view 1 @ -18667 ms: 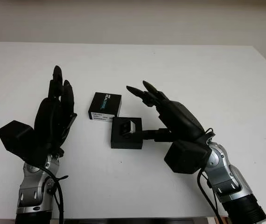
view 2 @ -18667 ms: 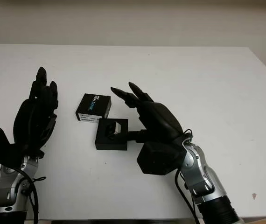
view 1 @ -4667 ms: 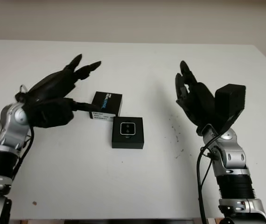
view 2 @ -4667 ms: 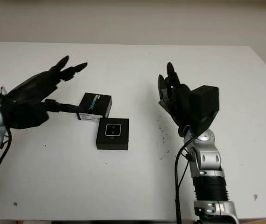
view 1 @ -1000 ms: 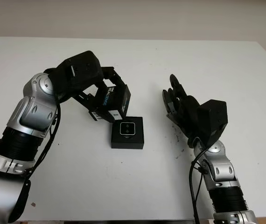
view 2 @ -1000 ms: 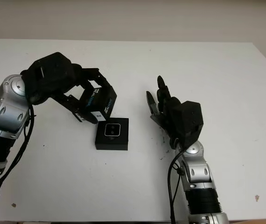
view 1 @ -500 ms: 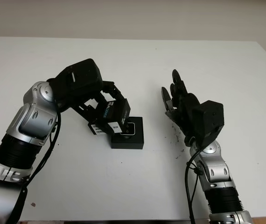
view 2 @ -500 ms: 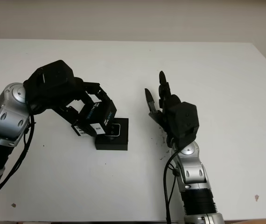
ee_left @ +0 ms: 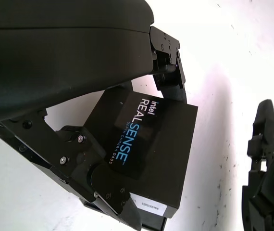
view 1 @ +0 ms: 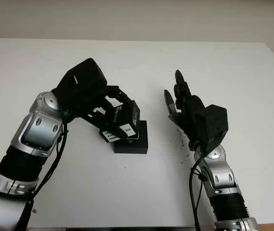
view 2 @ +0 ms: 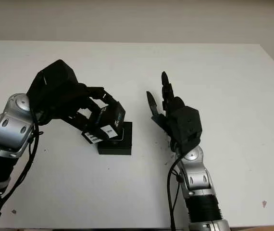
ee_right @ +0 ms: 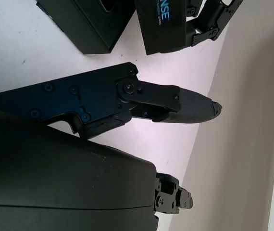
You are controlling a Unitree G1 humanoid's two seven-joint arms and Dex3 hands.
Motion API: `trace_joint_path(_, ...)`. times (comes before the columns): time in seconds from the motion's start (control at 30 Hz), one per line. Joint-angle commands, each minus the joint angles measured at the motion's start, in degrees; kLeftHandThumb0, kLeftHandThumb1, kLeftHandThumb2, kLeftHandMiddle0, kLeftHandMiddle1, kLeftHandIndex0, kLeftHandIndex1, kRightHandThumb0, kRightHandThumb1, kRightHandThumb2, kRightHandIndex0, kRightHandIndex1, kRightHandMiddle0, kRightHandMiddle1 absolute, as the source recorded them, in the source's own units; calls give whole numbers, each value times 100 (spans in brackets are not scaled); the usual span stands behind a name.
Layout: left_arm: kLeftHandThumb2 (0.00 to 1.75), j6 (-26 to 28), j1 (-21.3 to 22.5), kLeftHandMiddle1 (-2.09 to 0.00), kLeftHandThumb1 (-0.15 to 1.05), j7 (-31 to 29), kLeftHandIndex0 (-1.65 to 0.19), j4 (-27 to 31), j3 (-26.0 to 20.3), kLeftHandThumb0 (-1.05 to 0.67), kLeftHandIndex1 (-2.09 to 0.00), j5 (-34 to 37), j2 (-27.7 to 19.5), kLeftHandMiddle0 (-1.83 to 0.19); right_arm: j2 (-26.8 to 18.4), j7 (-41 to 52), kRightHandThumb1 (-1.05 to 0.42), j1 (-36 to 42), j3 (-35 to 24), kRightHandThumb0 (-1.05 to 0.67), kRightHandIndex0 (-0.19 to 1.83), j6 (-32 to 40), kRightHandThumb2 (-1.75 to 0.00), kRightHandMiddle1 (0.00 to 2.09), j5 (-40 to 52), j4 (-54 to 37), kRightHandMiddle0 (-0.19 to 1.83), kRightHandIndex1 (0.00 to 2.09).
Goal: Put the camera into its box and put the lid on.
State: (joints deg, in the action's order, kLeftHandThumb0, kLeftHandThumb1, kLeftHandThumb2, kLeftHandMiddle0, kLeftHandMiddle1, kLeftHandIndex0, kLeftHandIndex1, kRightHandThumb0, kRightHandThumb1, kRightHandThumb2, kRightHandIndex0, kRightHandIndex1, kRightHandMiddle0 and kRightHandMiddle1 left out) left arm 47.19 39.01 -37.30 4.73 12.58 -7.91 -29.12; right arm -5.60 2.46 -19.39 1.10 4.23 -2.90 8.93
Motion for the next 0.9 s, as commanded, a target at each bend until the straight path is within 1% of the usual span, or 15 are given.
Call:
trace_joint_path(0.0, 5, -1, -42, -173, 99, 109, -21, 153, -39, -30, -159, 37, 45, -27, -4, -35, -105, 46, 24, -75, -9, -104, -54, 6, -67, -65, -7, 6)
trace_joint_path(0.07, 5, 4, -83, -174, 100, 197, -21, 197, -5, -29, -161, 17, 68, -28, 14, -69, -105, 48, 27, -75, -8, -135, -55, 6, -99, -44, -6, 7)
trace_joint_path(0.23, 6, -182, -190, -172, 102, 302, -19, 172, 76, -25, -163, 14, 97, -30, 43, -84, -105, 58, 34, -74, -8, -127, -55, 6, -95, -56, -6, 6)
trace_joint_path(0.37, 6, -217, -219, -169, 102, 303, -18, 171, 169, -21, -163, -11, 84, -33, 53, -76, -105, 65, 31, -73, -8, -144, -54, 6, -82, -58, -6, 6)
trace_joint_path(0.57, 6, -119, -194, -169, 103, 266, -17, 210, 251, -19, -163, -9, 70, -37, 48, -83, -105, 65, 41, -73, -8, -164, -55, 6, -115, -60, -6, 6)
trace_joint_path(0.87, 5, 1, -183, -172, 101, 225, -22, 364, 330, -19, -166, 20, 57, -41, 135, -98, -105, 42, 23, -71, -10, -218, -55, 5, -59, 5, -7, 5)
